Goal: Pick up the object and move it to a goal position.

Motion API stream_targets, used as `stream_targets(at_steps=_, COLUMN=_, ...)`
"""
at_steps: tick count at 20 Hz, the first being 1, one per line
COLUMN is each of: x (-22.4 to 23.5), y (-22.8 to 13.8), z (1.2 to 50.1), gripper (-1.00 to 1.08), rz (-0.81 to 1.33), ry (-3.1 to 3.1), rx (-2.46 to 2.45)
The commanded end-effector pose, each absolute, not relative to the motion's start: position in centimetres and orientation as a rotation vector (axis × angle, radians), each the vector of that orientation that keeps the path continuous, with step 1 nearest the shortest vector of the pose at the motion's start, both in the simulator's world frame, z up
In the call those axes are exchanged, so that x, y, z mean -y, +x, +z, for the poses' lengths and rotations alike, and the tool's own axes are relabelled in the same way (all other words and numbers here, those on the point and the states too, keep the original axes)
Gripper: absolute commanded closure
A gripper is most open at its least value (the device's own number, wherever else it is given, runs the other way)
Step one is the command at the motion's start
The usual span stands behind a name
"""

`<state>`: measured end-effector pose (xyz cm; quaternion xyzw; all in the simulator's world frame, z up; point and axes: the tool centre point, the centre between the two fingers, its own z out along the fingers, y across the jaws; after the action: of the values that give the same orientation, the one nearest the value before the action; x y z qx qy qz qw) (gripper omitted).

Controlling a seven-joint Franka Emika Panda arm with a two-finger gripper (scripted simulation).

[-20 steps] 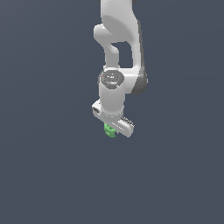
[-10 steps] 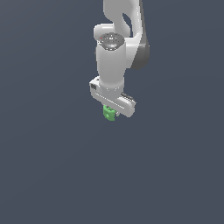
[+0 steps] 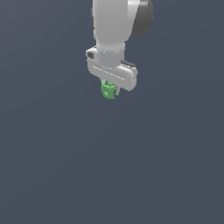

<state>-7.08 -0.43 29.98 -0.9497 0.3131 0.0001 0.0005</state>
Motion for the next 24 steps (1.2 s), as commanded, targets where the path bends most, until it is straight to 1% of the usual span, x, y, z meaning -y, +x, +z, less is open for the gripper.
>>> stream_targets(at_steps=1, x=0.5, y=-8.3, z=32.5, gripper=1.08, rz=0.000, ry=-2.983, rx=-0.984)
stream_targets(at_steps=7, x=0.7, y=-10.7, z=37.6, gripper=1.08, rz=0.000, ry=-2.984, rx=-0.984)
stream_targets(at_steps=13, x=0.8, y=-12.4, z=41.4, gripper=1.08, rz=0.000, ry=-2.984, rx=-0.984)
stream_targets(at_steps=18, x=0.7, y=-13.1, z=43.2, gripper=1.08, rz=0.000, ry=-2.984, rx=-0.983)
stream_targets(at_steps=24, x=0.7, y=-13.2, z=43.6, gripper=1.08, rz=0.000, ry=-2.984, rx=-0.983)
